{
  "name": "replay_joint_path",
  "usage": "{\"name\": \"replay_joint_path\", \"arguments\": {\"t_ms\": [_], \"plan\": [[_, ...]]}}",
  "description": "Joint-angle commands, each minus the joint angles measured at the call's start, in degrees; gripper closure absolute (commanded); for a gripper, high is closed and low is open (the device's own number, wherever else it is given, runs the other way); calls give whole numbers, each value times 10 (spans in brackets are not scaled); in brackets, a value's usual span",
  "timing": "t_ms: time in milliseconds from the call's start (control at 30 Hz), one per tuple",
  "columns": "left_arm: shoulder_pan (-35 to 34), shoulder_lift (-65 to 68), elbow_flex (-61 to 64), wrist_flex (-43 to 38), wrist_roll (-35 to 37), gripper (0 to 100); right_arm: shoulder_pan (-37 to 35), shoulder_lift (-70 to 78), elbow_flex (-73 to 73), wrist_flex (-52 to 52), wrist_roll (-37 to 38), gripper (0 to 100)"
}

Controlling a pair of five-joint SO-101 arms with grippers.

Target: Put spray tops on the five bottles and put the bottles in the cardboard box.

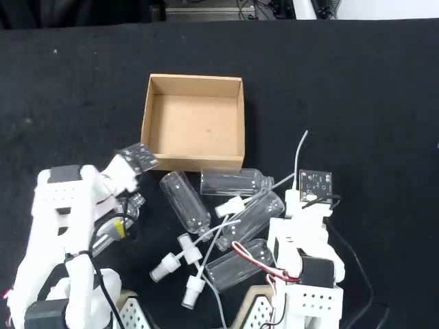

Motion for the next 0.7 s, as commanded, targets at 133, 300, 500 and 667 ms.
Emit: {"name": "replay_joint_path", "arguments": {"t_ms": [133, 300, 500, 667], "plan": [[15, 77, -39, -56, 98, 742, 11, -55, -1, 4, -3, 987], [-1, 149, -65, -71, 99, 746, 11, -55, -1, 4, -3, 987], [0, 159, -63, -80, 96, 748, 11, -55, -1, 4, -3, 987], [-18, 157, -64, -79, 95, 841, 11, -55, -1, 4, -3, 987]]}}
